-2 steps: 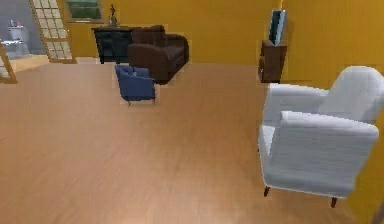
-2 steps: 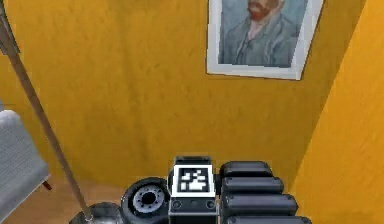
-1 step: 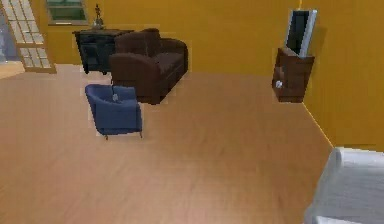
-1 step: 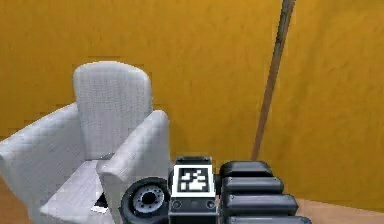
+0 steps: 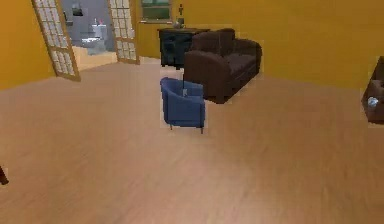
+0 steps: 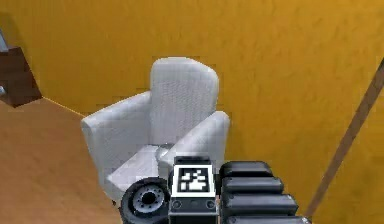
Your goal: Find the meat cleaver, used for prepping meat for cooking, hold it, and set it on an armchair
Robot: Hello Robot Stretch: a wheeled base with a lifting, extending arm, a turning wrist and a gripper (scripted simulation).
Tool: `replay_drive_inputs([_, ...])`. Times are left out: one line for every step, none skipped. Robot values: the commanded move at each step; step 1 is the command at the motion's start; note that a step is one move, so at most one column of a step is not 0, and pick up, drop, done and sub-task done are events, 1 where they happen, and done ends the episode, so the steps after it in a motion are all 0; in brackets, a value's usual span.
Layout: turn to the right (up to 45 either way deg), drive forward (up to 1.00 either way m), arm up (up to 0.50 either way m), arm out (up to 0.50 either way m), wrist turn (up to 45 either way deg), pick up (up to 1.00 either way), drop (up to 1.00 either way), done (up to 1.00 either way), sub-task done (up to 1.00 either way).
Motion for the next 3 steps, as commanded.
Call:
replay_drive_inputs([0.0,0.05,0.00,0.00,0.0,0.00,0.00,0.00,0.00])
replay_drive_inputs([30.0,0.00,0.00,0.00,0.0,0.00,0.00,0.00,0.00])
replay_drive_inputs([0.0,0.70,0.00,0.00,0.0,0.00,0.00,0.00,0.00])
